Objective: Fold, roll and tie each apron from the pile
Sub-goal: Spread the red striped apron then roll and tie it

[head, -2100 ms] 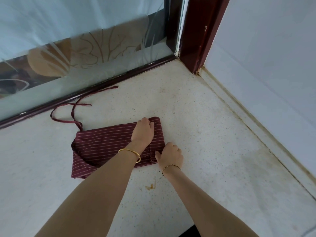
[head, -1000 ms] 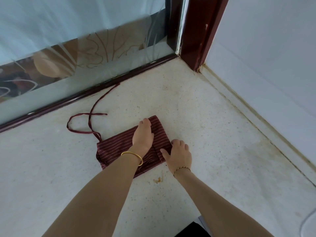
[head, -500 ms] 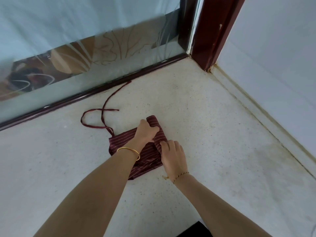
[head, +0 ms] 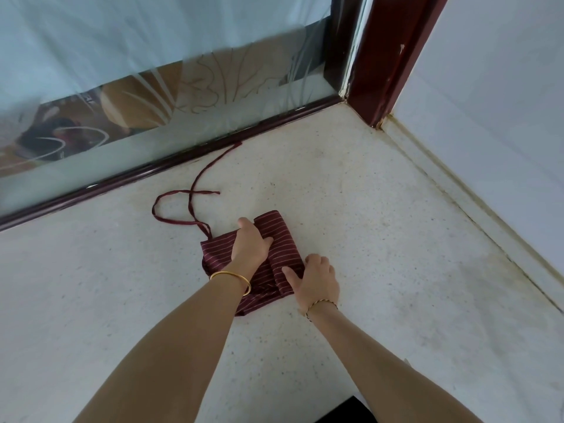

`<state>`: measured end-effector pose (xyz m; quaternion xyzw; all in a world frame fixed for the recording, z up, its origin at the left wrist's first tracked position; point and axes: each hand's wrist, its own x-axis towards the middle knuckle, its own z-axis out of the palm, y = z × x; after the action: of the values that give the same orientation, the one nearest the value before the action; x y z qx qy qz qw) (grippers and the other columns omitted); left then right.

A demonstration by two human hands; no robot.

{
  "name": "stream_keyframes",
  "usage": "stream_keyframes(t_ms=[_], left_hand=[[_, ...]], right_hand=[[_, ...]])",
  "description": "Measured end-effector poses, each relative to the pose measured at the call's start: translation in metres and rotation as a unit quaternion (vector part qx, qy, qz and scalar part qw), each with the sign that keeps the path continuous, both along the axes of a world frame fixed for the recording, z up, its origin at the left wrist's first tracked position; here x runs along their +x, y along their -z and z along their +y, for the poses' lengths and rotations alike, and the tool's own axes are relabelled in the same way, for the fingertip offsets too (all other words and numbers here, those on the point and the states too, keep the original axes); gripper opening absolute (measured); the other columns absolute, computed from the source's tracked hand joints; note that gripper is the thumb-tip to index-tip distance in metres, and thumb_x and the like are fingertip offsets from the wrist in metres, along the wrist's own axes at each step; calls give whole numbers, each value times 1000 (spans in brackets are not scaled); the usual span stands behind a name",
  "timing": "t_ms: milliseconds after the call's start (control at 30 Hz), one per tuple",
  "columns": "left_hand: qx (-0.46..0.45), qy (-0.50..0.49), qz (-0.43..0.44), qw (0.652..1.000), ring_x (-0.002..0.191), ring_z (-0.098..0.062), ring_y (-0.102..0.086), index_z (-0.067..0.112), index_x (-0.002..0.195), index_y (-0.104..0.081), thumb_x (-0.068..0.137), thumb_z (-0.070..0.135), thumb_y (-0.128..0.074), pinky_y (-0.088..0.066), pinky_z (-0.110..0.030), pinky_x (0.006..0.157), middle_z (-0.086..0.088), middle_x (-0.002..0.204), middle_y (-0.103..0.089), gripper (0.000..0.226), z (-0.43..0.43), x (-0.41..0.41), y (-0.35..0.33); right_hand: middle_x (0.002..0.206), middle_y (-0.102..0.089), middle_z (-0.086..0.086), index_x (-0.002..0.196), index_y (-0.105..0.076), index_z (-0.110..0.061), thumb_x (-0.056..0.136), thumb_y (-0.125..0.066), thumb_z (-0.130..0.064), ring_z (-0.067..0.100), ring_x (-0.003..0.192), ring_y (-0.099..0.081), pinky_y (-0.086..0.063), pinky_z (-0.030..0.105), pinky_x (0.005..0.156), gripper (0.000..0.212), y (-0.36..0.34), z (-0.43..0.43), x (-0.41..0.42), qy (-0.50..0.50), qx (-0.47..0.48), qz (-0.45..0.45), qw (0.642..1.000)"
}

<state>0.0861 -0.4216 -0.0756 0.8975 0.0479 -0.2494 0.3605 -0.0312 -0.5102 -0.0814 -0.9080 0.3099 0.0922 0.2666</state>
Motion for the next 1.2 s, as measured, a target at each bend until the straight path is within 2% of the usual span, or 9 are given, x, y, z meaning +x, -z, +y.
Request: stream_keyframes(t_ms=[267,400,500,667,800,900,1033,1100,1200], left_hand=[[3,37,-45,998,71,-26,-66,10,102,-44,92,9,-48,-58,-46,68,-10,83,-63,11,3,-4,-6],[-78,-44,28,996,70,-24,-68,-1,126,-37,95,33,-49,-60,-38,64,-8,81,-61,48,0,-4,-16],[-117,-78,59,988,72,-21,-69,-6,134,-33,90,42,-58,-59,-31,56,-7,80,-64,70,3,-4,-17],[-125,-86,74,986,75,-22,-69,-2,120,-47,88,37,-60,-60,-32,60,-9,85,-66,52,10,-5,-19],[-74,-69,65,993,69,-17,-64,4,102,-55,83,51,-60,-55,-26,55,-6,79,-64,50,14,-6,-25],[-79,-70,76,991,68,-16,-62,5,96,-55,85,38,-62,-56,-27,56,-6,78,-62,36,17,-7,-24],[-115,-92,110,983,80,-22,-66,-1,111,-55,89,20,-59,-58,-27,59,-14,93,-66,31,24,-6,-23],[-114,-94,112,983,80,-22,-66,-1,121,-49,89,15,-59,-57,-25,56,-11,92,-63,37,29,-7,-21],[-137,-103,135,976,89,-24,-65,0,127,-42,90,12,-61,-57,-24,59,-13,107,-60,43,36,-9,-22]], right_hand=[[105,-55,3,110,-48,-13,92,-55,-41,19,95,-52,-48,30,83,34,-3,10,7,21,44,-9,999],[99,-54,4,107,-52,-10,90,-60,-27,18,84,-52,-46,28,69,24,-11,14,7,-55,-93,-74,991],[76,-56,5,88,-62,-8,60,-84,-14,19,61,-52,-42,27,46,36,-13,19,6,-110,-192,-120,968],[71,-52,6,79,-60,-11,49,-86,-10,20,59,-48,-37,26,43,40,-13,25,2,-152,-221,-137,953],[71,-51,6,79,-58,-12,50,-87,-15,21,60,-48,-38,27,43,41,-13,28,0,-171,-209,-150,951],[72,-52,6,80,-59,-13,49,-86,-14,21,61,-49,-39,27,45,41,-12,28,-1,-190,-200,-170,946],[84,-55,4,89,-58,-14,63,-82,-23,20,70,-53,-46,28,50,37,-7,27,-4,-177,-127,-170,961],[98,-52,1,99,-55,-15,83,-65,-38,20,85,-50,-50,31,65,30,-7,26,-5,-152,-68,-158,973],[110,-50,1,107,-49,-15,96,-45,-38,19,97,-48,-49,29,77,25,-10,26,-4,-117,1,-132,984]])
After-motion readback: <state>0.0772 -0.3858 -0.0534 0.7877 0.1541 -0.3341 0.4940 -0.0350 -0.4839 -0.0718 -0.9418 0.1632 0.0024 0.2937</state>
